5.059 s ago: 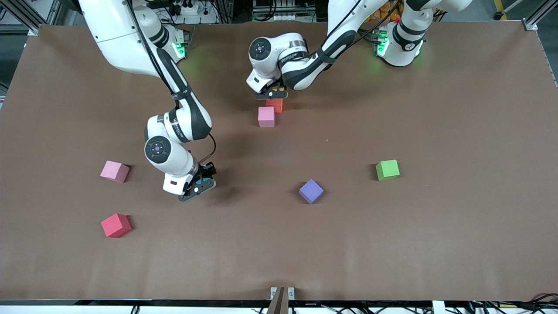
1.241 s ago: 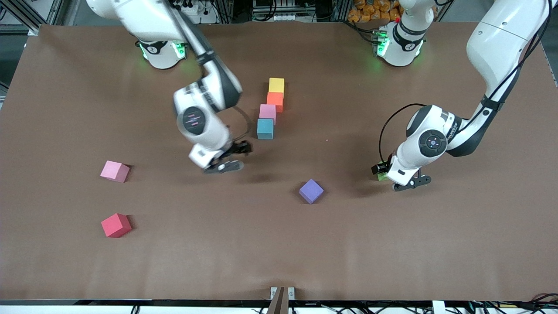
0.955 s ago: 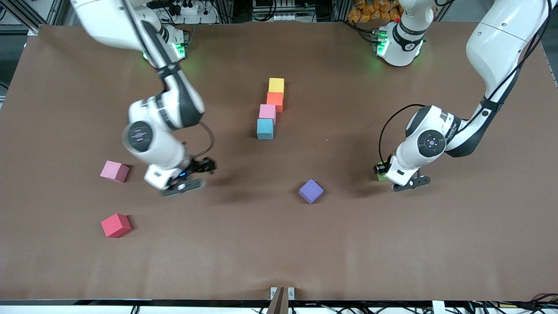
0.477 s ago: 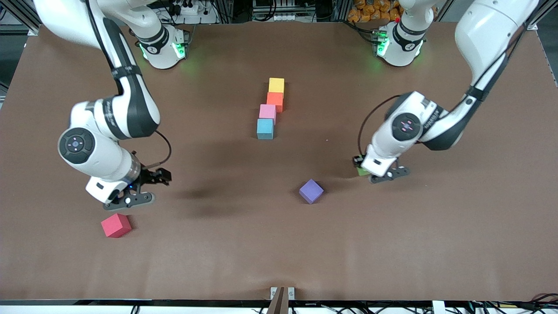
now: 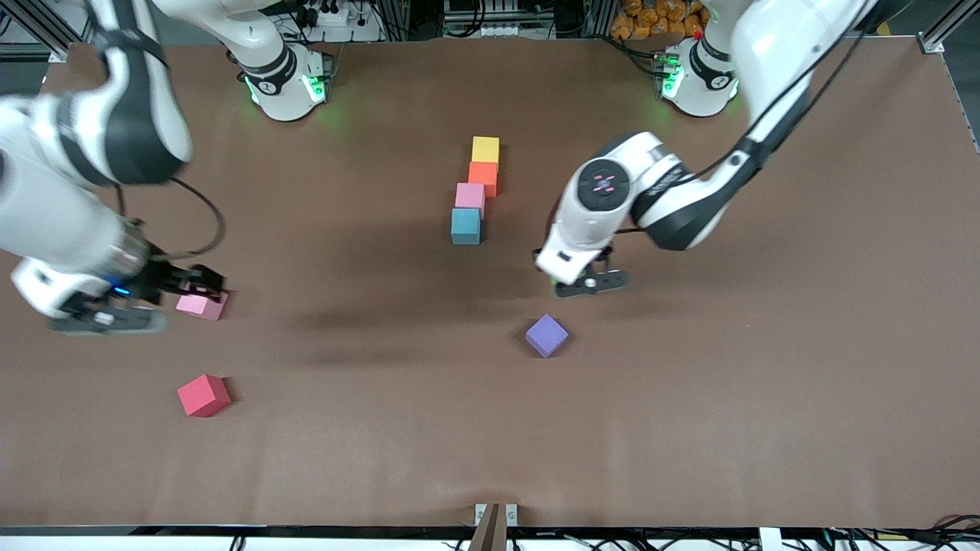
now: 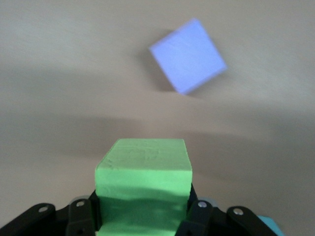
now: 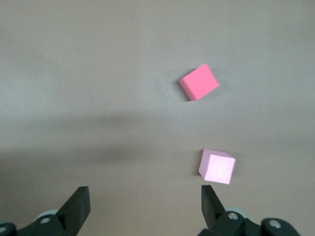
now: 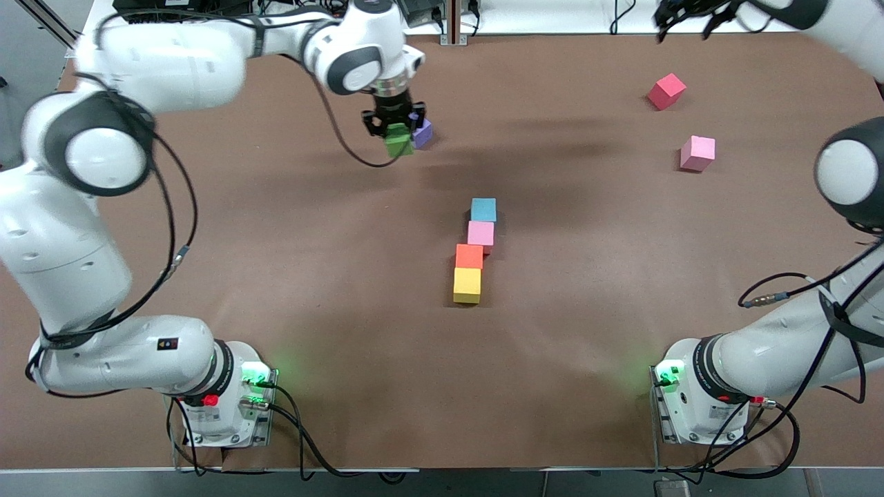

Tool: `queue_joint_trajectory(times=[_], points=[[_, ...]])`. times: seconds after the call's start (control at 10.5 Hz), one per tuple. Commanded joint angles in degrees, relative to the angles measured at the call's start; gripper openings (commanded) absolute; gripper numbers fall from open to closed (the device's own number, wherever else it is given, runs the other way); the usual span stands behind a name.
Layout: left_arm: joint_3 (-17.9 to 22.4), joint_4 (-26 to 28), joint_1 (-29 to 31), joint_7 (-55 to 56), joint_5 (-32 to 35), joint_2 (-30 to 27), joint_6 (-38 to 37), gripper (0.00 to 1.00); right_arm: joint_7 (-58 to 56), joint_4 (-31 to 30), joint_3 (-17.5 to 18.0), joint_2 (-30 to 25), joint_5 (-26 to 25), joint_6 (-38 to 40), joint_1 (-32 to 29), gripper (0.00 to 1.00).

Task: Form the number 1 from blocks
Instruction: 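Return the right arm to rest while the left gripper carries green, then lower the green cube beside the cyan cube with the left gripper and release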

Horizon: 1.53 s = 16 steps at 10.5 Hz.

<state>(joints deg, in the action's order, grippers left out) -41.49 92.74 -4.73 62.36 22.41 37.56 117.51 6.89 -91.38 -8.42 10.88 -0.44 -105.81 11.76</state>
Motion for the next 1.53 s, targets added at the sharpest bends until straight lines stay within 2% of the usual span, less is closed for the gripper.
queue_joint_trajectory(times=[0.0,0.1,0.19,0.38,0.76,0.95,1.43], points=[[15.7,-12.5,-18.3,1.2,-5.6,6.7,-2.7,0.0,3.1,-1.7,1.0,-5.9,-0.4,2.6,-2.9,1.0],[21.9,-15.5,-24.9,1.0,-8.8,8.7,-2.6,0.0,3.1,-1.7,1.2,-7.0,-0.3,5.6,-4.3,1.0],[24.9,-17.1,-28.5,1.0,-10.4,10.1,-1.9,0.0,3.0,-1.8,2.5,-7.7,-0.2,7.1,-6.2,1.0],[25.3,-17.5,-29.6,1.0,-10.5,10.6,0.3,0.0,3.0,-1.7,9.1,-8.3,-0.2,7.2,-12.9,1.0],[25.3,-17.6,-32.2,0.7,-10.5,11.9,6.8,0.0,2.4,-1.7,9.4,-8.3,-0.1,7.3,-15.0,1.0],[25.8,-17.5,-33.4,0.9,-10.5,12.2,7.6,0.0,-6.6,-1.8,8.5,-8.3,3.7,9.8,-16.5,1.0],[25.8,-17.4,-35.3,2.1,-10.5,13.1,8.3,0.0,-6.8,-2.0,7.4,-7.8,3.8,11.9,-15.5,1.0]])
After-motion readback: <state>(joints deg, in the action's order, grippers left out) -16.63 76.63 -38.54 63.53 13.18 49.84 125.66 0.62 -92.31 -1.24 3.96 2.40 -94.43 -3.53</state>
